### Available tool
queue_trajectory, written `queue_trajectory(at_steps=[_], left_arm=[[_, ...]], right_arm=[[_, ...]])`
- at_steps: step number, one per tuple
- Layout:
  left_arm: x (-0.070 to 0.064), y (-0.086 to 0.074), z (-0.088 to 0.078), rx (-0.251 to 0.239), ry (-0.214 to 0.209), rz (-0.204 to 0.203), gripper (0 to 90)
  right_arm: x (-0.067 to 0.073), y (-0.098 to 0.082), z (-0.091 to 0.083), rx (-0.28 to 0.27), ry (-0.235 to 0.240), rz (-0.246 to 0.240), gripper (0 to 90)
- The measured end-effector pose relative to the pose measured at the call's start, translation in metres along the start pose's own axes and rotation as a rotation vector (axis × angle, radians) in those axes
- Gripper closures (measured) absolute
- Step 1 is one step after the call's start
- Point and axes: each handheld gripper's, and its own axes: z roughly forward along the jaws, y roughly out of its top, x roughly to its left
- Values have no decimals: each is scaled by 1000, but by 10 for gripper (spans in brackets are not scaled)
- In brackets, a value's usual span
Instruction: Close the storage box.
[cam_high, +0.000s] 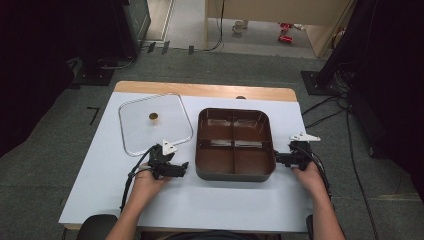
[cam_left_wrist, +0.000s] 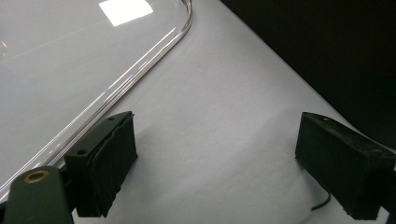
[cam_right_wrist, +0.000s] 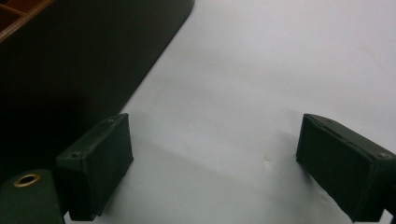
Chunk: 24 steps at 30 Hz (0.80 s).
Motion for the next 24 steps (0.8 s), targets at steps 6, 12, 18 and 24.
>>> queue_trajectory(at_steps=[6,12,18,24], left_arm=[[-2,4,-1,28,6,-5,145],[-1,7,-1,58,-3,0,145],[5,11,-4,80,-66,-3,157],[10,14,-11,63,-73,-2,215]], right_arm=[[0,0,0,0,0,-1,101],[0,0,0,0,0,0,101],[0,0,0,0,0,0,101],[0,0,0,0,0,0,101]])
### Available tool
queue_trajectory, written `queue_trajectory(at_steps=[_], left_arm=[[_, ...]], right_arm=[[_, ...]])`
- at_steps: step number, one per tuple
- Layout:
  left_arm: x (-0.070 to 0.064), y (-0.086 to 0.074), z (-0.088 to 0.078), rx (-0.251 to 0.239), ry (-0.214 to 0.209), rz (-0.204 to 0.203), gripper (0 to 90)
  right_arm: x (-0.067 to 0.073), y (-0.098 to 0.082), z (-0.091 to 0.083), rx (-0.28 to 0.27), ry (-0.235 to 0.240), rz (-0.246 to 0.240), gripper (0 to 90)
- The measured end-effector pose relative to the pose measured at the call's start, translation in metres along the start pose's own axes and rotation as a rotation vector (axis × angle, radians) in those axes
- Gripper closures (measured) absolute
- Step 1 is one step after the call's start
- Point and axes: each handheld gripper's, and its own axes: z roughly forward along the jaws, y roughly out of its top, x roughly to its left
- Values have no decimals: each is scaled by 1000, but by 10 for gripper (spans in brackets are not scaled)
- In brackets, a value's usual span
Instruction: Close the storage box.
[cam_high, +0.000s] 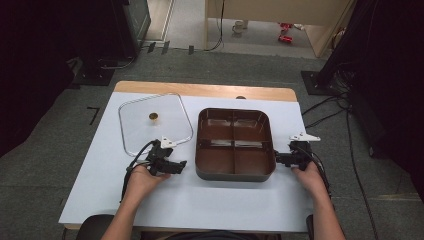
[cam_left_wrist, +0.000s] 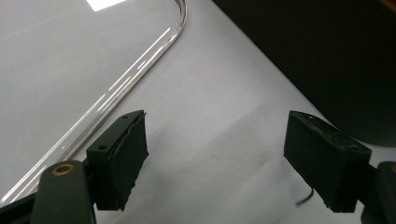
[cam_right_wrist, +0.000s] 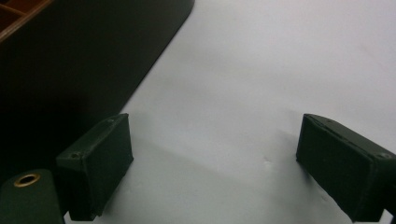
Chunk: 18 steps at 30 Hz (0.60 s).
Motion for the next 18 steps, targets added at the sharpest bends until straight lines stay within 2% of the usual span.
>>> queue_trajectory(at_steps=[5,7,11,18], left_arm=[[2,1,-4,-11,-5,-5,222],[4,2,-5,-8,-21,-15,214],[4,6,-8,-35,-50,-14,201],[3,14,-10,-41,-43,-21,260]], right_arm=[[0,0,0,0,0,0,101],[0,0,0,0,0,0,101],[0,0,0,0,0,0,101],[0,0,0,0,0,0,101]])
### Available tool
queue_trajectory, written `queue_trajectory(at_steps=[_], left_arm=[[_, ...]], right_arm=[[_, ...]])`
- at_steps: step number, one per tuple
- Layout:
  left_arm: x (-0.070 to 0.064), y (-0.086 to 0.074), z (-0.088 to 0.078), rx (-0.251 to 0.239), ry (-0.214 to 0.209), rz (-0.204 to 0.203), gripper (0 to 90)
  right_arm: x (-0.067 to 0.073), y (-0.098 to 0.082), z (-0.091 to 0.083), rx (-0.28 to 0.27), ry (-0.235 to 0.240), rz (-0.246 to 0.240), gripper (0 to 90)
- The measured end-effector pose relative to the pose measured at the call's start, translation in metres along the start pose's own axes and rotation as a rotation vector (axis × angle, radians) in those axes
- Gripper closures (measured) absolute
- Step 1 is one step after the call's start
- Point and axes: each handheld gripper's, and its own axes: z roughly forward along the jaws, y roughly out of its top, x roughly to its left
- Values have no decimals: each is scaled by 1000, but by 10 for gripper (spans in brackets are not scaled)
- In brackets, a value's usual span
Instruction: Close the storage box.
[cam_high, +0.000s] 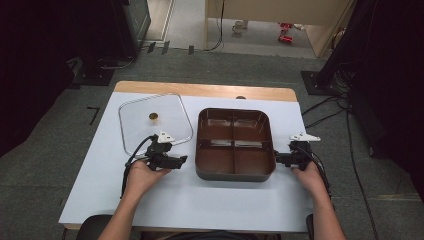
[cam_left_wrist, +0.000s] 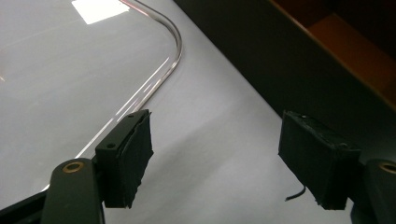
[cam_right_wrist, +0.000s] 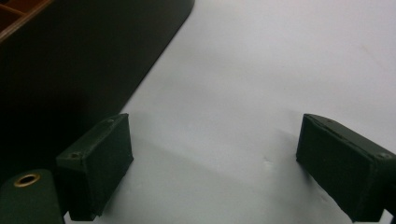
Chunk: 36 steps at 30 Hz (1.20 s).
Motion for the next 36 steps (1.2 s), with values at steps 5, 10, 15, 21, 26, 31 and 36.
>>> queue_trajectory(at_steps=[5,10,15,21,26,31,36], left_arm=[[5,8,0,-2,-11,-8,262],[9,15,-1,-1,-20,-8,262],[19,24,-2,-3,-29,-17,297],[29,31,-2,0,-21,-28,303],[40,39,-4,-3,-17,-34,315],[50,46,-6,-23,-32,-56,345],[59,54,-5,-13,-18,-53,361]], right_arm=[[0,0,0,0,0,-1,101],[0,0,0,0,1,0,101],[0,0,0,-1,2,0,101],[0,0,0,-2,2,1,101],[0,0,0,-1,1,0,101],[0,0,0,-2,2,1,101],[0,0,0,-4,2,0,101]])
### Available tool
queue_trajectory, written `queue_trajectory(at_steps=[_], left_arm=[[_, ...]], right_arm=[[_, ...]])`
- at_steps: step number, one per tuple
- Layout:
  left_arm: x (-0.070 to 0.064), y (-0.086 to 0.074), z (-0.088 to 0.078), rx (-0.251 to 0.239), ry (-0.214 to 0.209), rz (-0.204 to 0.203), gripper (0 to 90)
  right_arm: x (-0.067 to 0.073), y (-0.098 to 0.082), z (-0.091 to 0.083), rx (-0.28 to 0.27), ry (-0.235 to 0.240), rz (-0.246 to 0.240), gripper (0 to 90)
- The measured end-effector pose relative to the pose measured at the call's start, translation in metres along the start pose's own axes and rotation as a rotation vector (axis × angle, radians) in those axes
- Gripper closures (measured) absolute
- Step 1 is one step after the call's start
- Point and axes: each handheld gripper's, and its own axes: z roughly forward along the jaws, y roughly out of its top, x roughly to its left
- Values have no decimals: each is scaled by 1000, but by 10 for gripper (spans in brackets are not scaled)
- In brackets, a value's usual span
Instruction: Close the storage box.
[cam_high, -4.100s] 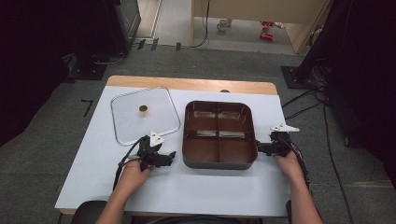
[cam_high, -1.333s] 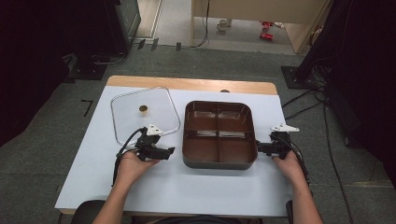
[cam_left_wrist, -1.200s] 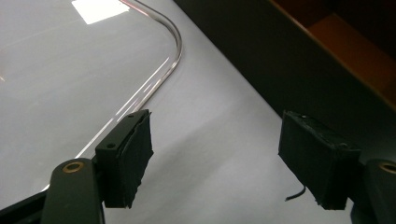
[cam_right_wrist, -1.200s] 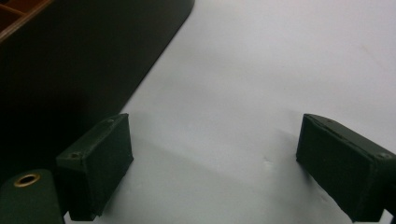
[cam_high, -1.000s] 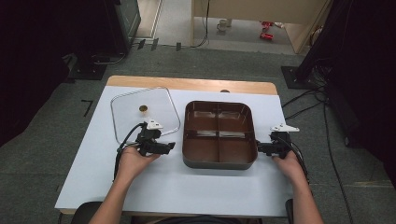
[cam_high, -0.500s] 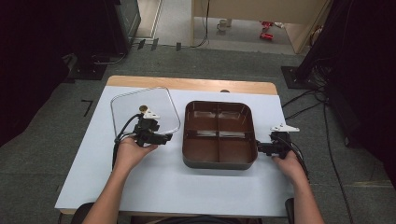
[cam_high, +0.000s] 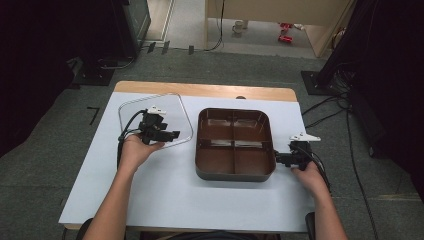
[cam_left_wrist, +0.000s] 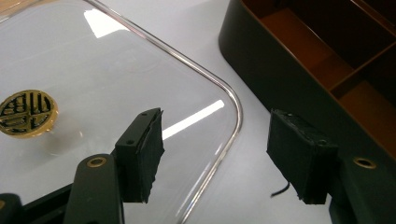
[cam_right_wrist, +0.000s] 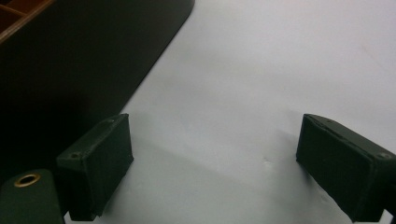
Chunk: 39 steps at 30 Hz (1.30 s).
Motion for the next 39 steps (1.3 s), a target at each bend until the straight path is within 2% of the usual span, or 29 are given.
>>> queue_trajectory(at_steps=[5,11,16,17,18,21,24,29,33,34,36,39], left_arm=[[9,6,1,-6,4,-10,376],[25,17,5,-20,29,-8,390],[38,20,4,-28,67,-6,402],[45,22,3,-30,78,-18,403],[45,22,3,-30,78,-18,402],[58,23,2,-47,106,-33,409],[68,22,3,-55,118,-48,413],[84,13,13,-38,167,-68,416],[88,9,20,-15,166,-69,419],[89,6,24,-2,182,-58,420],[90,5,25,-2,189,-58,432],[94,0,28,-10,197,-81,464]], right_arm=[[0,0,0,1,-1,0,101],[0,0,0,1,-1,0,101],[0,0,0,2,-1,0,101],[0,0,0,2,-2,0,101],[0,0,0,2,-2,0,101],[0,0,0,2,-3,-1,101],[1,0,0,2,-3,-2,101],[1,0,0,3,-5,-2,101],[1,0,0,2,-5,-1,101],[1,0,0,3,-4,-1,101],[1,0,0,3,-4,-2,101],[1,0,0,3,-4,-1,101]])
